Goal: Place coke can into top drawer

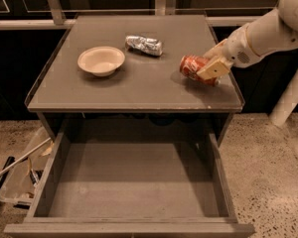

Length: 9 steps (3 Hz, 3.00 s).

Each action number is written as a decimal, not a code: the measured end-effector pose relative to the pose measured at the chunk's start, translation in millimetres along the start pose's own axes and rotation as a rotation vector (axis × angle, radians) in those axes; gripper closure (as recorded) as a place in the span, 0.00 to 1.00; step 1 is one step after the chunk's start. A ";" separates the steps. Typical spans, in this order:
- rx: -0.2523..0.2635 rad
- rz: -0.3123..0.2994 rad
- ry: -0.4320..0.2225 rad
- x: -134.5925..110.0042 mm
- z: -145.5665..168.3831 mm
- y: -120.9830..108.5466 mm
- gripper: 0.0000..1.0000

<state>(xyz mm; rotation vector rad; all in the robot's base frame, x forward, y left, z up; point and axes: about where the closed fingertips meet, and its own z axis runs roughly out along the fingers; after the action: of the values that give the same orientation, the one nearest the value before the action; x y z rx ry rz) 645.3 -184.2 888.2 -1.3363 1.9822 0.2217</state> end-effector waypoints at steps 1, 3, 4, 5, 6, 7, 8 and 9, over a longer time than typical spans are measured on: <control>0.023 -0.008 -0.028 -0.8 -27.8 13.9 1.00; 0.049 -0.063 -0.055 30.9 -60.7 79.2 1.00; 0.030 -0.083 -0.033 61.2 -62.4 121.7 1.00; -0.001 -0.096 -0.017 80.8 -54.1 156.4 1.00; -0.041 -0.086 -0.018 97.9 -25.8 185.1 1.00; -0.090 -0.049 -0.019 117.2 19.4 205.0 1.00; -0.090 -0.049 -0.019 117.2 19.4 205.0 1.00; -0.144 -0.034 -0.039 118.6 50.6 218.6 1.00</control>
Offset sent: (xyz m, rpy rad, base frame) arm -0.1119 -0.0235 0.0177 0.0403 -0.1110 0.0175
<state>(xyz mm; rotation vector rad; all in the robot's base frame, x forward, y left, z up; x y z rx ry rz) 457.1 -148.1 721.7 -1.4436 1.9398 0.3783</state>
